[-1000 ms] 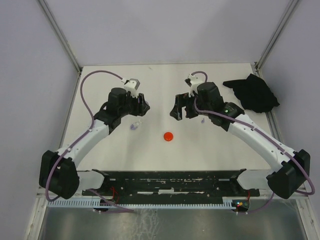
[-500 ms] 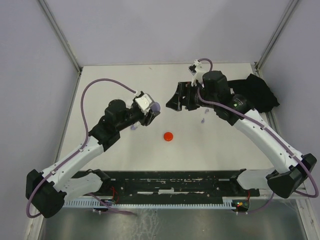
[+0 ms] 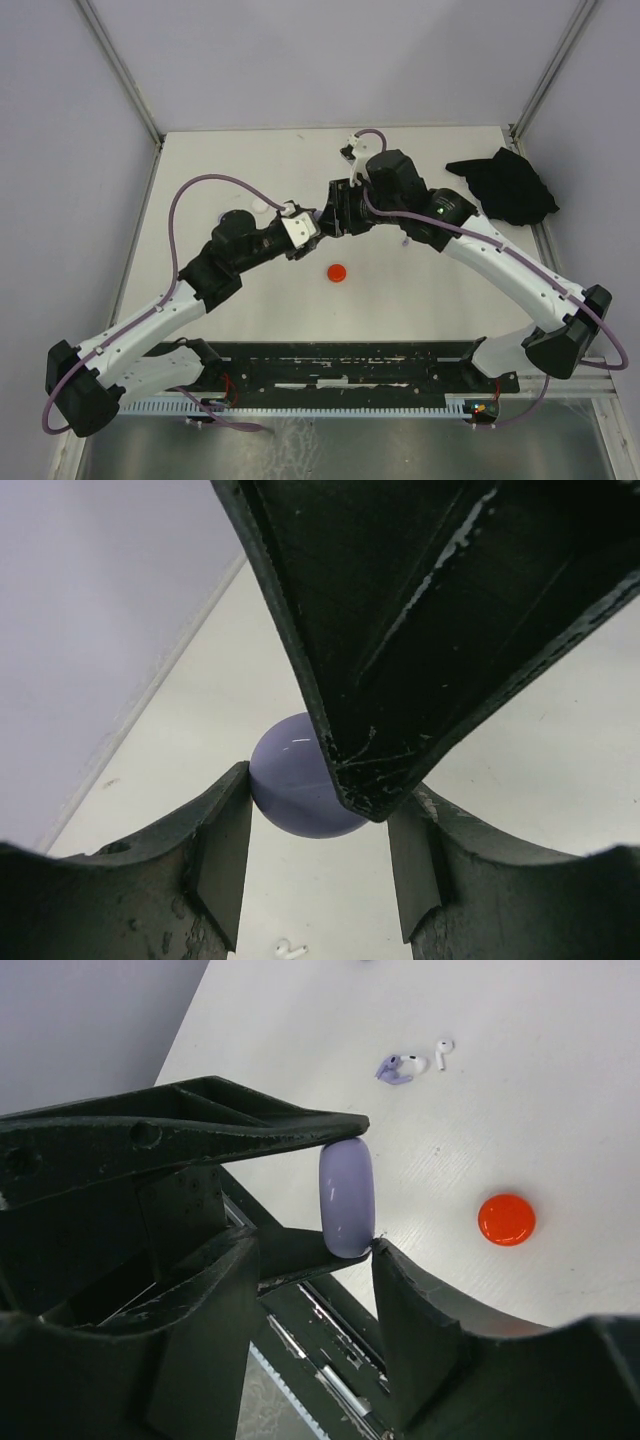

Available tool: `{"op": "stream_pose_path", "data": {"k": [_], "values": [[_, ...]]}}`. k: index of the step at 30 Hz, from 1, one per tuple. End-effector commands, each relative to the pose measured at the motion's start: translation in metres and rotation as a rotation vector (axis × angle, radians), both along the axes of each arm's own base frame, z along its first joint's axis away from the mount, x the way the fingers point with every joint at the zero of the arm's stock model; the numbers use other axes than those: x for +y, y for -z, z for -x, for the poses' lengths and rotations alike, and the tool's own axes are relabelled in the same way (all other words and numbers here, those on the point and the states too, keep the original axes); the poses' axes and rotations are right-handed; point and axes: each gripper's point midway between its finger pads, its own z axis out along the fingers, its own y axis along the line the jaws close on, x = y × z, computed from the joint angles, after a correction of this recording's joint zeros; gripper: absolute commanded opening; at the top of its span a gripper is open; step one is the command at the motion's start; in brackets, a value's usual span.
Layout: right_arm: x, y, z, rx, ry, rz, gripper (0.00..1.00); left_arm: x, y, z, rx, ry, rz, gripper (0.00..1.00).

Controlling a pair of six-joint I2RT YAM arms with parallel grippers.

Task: Insert the wireless bluetooth earbuds into the charging case
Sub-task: Adjust the charging case.

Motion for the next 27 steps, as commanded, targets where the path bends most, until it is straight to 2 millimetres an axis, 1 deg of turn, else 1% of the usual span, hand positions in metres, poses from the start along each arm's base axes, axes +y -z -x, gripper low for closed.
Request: {"op": "stream_pose_path", "data": {"k": [1,3,6,10,15,17,20,23,25,27], "values": [[0.008,-0.014,-0.010,-0.046,0.031,-0.038,0.54,-0.003,-0.023,0.003,-0.100,0.024,0.034,0.39],[0.008,-0.009,-0.011,-0.045,0.036,-0.027,0.49,-0.003,-0.024,0.005,-0.100,0.030,0.037,0.39],[0.005,-0.004,-0.013,-0.050,0.044,-0.014,0.46,-0.003,-0.025,0.007,-0.102,0.036,0.046,0.39],[0.005,-0.002,-0.014,-0.070,0.046,-0.021,0.44,-0.005,-0.023,0.011,-0.092,0.054,0.055,0.39],[0.006,-0.003,-0.012,-0.091,0.027,-0.035,0.38,-0.007,-0.019,0.013,-0.068,0.068,0.063,0.39],[0.007,-0.002,-0.011,-0.099,0.008,-0.037,0.31,-0.008,-0.017,0.014,-0.049,0.072,0.072,0.43],[0.006,-0.004,-0.007,-0.129,-0.026,-0.031,0.20,-0.009,-0.012,0.013,-0.014,0.060,0.084,0.54],[0.002,-0.008,-0.004,-0.175,-0.069,-0.023,0.11,-0.009,-0.005,0.012,0.026,0.049,0.093,0.60],[-0.001,-0.013,-0.001,-0.206,-0.104,-0.023,0.07,-0.010,-0.001,0.015,0.067,0.068,0.112,0.65],[-0.005,-0.016,0.000,-0.229,-0.134,-0.022,0.05,-0.013,0.000,0.021,0.102,0.118,0.134,0.67]]}}
